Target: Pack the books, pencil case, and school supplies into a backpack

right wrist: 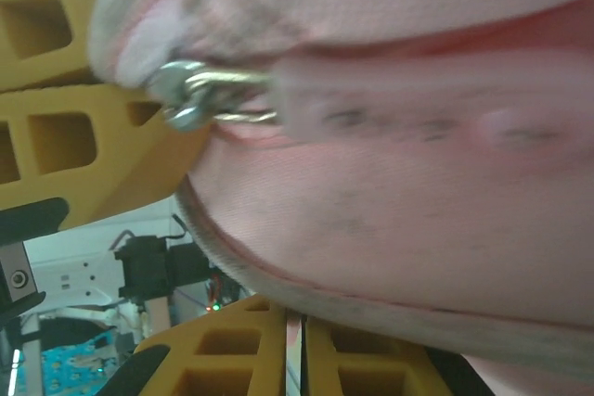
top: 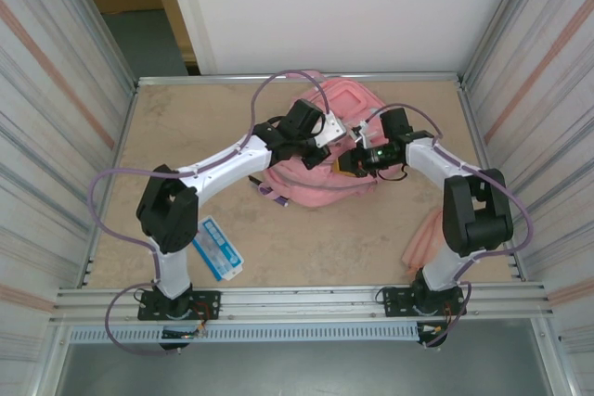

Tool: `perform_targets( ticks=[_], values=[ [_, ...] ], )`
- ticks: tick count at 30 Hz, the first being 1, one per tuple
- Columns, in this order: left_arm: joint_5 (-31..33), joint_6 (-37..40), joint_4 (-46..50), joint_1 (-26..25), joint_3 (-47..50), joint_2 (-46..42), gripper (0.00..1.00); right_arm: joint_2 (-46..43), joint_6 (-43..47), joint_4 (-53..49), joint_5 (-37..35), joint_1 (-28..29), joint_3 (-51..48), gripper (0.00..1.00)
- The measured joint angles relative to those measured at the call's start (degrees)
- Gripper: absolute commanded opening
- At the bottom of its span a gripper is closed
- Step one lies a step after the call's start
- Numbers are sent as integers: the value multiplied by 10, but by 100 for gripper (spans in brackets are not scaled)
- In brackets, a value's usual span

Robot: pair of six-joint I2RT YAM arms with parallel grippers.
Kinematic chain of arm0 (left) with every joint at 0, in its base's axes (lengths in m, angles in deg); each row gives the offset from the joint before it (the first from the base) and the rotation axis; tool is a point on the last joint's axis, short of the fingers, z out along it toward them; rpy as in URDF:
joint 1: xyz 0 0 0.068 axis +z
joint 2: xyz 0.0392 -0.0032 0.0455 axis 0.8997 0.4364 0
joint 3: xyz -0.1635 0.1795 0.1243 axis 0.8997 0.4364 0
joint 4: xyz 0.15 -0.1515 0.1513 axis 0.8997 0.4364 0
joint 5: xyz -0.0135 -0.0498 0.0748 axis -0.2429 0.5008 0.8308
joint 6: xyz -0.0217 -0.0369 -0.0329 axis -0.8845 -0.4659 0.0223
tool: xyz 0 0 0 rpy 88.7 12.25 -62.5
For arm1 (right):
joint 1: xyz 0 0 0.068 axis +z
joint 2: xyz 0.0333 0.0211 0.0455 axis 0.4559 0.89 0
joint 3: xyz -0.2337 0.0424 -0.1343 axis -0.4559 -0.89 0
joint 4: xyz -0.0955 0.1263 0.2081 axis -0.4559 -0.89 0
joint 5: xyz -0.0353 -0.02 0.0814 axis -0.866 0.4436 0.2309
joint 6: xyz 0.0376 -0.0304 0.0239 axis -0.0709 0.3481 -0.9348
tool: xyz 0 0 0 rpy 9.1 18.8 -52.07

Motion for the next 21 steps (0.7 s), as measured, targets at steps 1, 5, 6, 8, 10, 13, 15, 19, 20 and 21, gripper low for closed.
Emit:
perform_targets(
  ticks=[1,5,6,8,10,13,15,19,20,21],
  values=[
    [0,-1,-2,0,0,1,0,-4,-4,3,-7,7,0,10],
    [0,-4,-3,0,-3,7,0,-12,-15,19,-28,34,-3,10],
    [-2,-7,-3,0,-4,8,0,-16,-19,26,-34,42,-8,10],
    [-4,-15,-2,0,-5,9,0,-23,-25,37,-44,53,-14,10],
    [-5,-24,-3,0,-5,9,0,-29,-31,47,-56,61,-16,10],
    [-11,-36,-9,0,-5,10,0,-41,-33,58,-71,66,-25,12],
    [-17,-43,-10,-2,-5,11,13,-50,-33,64,-82,67,-37,17],
    [-29,-58,-26,-3,-4,10,41,-72,-29,75,-94,66,-78,25],
    [-31,-65,-28,-4,-4,9,43,-77,-29,75,-99,66,-89,25],
    [-35,-75,-26,-5,-4,7,43,-81,-29,76,-104,64,-99,25]
  ],
)
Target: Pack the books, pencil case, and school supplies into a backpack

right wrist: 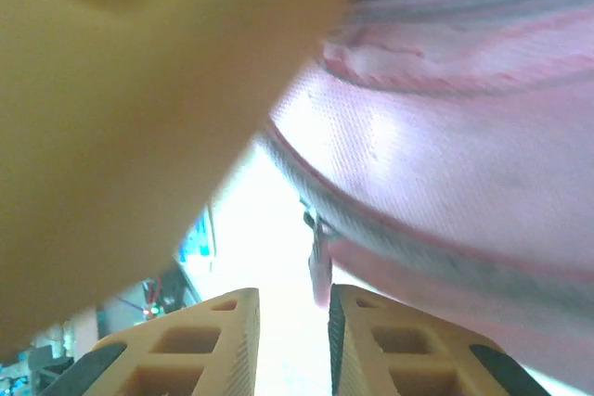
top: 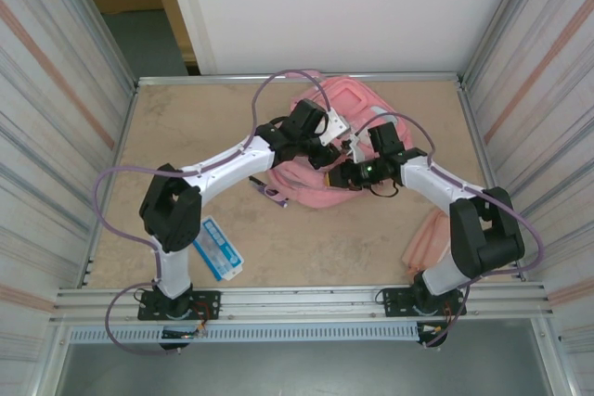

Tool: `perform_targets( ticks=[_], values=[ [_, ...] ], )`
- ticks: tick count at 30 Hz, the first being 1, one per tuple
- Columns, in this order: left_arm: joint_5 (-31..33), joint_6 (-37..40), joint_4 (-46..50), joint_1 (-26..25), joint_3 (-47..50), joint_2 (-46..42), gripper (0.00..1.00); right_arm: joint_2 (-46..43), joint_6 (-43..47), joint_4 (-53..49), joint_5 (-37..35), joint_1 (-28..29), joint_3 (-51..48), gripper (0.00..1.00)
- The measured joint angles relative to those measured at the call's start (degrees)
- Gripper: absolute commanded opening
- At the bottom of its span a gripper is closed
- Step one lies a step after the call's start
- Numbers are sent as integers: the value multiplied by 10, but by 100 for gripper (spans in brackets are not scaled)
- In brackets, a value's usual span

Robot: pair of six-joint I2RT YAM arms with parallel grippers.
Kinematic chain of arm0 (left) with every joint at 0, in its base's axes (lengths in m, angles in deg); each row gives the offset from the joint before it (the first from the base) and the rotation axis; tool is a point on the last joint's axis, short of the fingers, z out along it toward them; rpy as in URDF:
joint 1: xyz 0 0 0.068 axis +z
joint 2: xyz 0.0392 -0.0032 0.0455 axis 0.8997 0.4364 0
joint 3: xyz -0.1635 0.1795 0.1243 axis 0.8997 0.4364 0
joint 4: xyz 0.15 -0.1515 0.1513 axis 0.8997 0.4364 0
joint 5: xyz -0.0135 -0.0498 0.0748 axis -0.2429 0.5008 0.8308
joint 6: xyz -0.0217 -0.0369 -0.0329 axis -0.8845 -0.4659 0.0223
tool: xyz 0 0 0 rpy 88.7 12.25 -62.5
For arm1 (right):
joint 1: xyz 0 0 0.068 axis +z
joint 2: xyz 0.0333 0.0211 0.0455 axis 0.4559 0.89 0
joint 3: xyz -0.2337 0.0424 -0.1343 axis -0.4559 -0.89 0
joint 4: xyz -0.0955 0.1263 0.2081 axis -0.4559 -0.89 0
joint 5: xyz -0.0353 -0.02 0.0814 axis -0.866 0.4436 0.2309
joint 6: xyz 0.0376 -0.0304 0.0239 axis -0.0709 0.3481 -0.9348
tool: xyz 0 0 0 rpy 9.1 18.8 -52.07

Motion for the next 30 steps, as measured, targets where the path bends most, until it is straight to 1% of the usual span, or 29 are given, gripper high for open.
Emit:
perform_targets(
  ticks=[4,7,10,12,17,20,22,26,28,30],
  values=[
    [-9,-56,6,-1,23,-26,46,-1,0,6,-6,-4,-21,28],
    [-10,-126,17,-2,58,-62,47,-1,0,12,-8,-4,-22,28],
    [-14,-203,32,-2,90,-96,47,-8,6,5,-17,-4,-22,33],
    [-14,-255,43,-2,111,-115,50,-25,14,-12,-40,-5,-22,37],
    [2,-400,71,-17,156,-146,53,-111,26,-32,-116,-19,-22,40],
    [37,-464,82,-48,173,-154,53,-162,28,-33,-170,-29,-22,43],
    [86,-486,102,-81,164,-150,54,-187,28,-30,-202,-33,-25,44],
    [189,-511,149,-152,100,-111,54,-221,27,-22,-250,-40,-42,45],
    [216,-520,153,-163,81,-90,54,-227,26,-20,-267,-42,-49,46],
    [240,-528,160,-161,66,-63,53,-228,25,-16,-278,-44,-55,46]
  ],
)
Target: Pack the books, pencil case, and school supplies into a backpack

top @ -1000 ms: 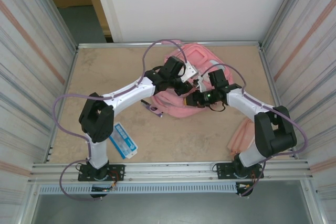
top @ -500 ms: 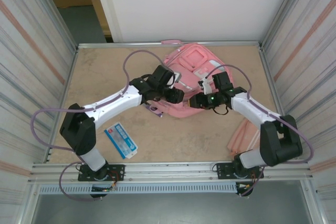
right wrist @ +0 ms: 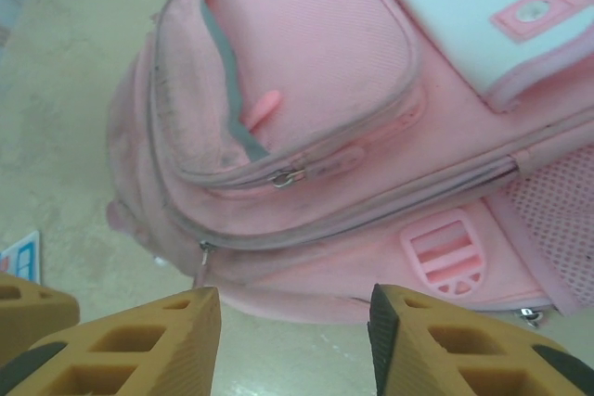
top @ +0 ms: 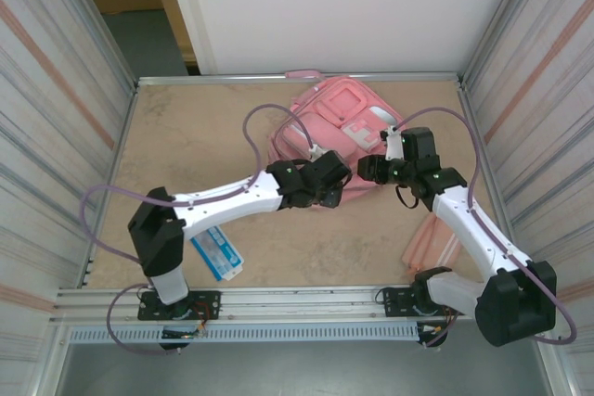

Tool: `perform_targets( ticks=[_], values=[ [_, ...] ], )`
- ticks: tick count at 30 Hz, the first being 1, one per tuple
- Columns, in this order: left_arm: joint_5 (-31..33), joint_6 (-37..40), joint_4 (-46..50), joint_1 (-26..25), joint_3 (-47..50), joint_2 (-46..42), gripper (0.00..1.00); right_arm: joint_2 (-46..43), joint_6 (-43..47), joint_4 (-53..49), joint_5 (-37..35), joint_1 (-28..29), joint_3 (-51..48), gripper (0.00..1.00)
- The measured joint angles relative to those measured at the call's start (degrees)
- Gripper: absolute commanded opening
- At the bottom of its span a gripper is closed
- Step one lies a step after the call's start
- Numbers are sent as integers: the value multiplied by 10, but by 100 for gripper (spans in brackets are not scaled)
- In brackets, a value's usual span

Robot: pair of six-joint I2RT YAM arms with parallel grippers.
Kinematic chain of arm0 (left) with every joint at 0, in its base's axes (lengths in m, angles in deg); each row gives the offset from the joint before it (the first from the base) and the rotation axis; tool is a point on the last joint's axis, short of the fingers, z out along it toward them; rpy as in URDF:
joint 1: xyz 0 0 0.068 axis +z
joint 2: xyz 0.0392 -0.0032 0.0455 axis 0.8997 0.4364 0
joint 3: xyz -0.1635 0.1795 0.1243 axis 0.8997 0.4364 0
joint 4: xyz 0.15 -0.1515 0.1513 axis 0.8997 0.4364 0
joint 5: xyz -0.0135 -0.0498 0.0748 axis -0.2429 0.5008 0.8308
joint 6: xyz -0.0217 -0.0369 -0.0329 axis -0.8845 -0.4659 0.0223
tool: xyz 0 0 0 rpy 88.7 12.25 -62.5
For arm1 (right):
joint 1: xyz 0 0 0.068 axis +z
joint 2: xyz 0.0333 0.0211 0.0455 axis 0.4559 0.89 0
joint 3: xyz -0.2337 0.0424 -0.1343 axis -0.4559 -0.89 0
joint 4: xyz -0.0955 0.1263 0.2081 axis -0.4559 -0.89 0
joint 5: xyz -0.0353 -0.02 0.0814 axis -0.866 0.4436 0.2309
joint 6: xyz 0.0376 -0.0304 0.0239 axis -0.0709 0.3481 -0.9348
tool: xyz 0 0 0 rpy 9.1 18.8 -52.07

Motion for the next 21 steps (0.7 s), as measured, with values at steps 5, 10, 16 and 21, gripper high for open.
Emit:
perform_targets(
  ticks=[5,10,16,21],
  values=[
    [23,-14,22,18,-34,80,53,0,-1,12,-4,0,-4,46],
    [23,-19,34,20,-56,113,53,1,-12,32,-3,0,-23,46],
    [18,-24,34,24,-73,117,38,3,-16,44,-1,0,-38,45],
    [0,-26,32,28,-71,120,29,10,-17,50,0,0,-38,45]
  ],
)
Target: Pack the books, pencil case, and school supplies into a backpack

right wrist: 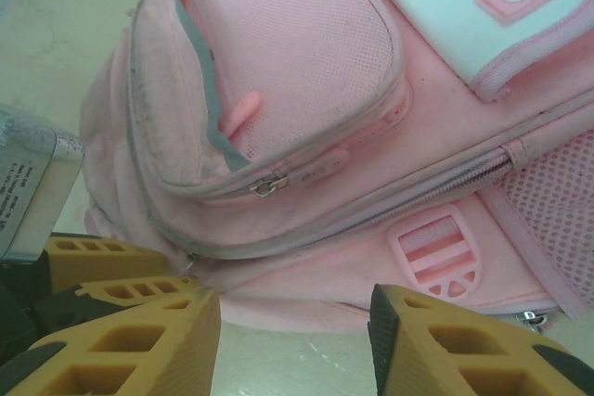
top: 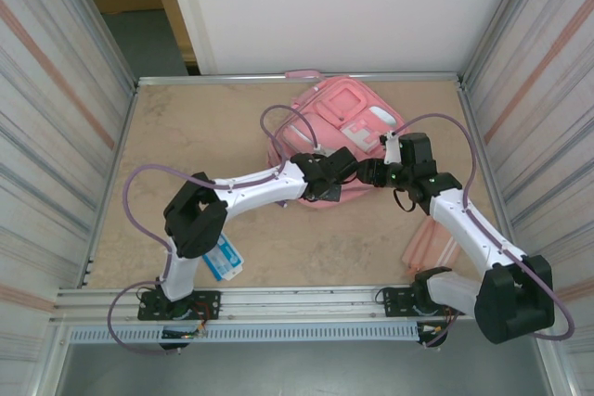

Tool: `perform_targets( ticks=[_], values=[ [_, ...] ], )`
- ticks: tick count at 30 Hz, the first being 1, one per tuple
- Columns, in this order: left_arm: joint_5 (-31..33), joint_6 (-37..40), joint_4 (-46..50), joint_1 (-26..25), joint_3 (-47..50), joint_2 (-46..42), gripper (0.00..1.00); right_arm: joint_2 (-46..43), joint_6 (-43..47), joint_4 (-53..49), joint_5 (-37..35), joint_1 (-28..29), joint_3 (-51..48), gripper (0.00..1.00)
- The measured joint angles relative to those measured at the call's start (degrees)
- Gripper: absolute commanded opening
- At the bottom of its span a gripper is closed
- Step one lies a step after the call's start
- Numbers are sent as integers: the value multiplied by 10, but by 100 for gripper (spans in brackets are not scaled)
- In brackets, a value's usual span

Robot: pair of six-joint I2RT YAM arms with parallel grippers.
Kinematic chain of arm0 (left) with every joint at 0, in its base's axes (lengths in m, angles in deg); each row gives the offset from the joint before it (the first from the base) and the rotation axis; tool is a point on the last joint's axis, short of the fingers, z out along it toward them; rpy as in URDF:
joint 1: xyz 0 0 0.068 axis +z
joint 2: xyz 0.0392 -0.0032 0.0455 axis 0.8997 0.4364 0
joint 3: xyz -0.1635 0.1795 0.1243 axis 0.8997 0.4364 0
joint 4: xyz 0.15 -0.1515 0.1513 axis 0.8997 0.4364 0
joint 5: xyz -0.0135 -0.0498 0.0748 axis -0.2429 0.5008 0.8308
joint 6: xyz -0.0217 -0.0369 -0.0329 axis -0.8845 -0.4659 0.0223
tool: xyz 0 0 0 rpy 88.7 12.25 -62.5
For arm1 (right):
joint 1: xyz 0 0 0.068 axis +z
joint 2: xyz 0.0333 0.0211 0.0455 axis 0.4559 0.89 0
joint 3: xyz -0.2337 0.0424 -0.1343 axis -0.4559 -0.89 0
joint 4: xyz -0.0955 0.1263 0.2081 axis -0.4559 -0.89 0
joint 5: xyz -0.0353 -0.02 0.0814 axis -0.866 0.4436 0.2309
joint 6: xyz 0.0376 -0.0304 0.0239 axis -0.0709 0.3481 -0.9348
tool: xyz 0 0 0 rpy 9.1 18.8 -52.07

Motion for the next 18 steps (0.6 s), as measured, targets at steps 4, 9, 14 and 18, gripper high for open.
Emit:
perform_targets(
  ticks=[4,9,14,18],
  values=[
    [-2,3,0,1,4,0,17,4,-1,4,1,0,0,46],
    [-5,20,2,1,6,0,0,11,-7,9,2,0,0,46],
    [-5,42,3,1,6,0,0,11,-12,9,3,0,0,46],
    [-4,76,-5,1,14,-6,0,17,-16,7,17,0,2,48]
  ],
)
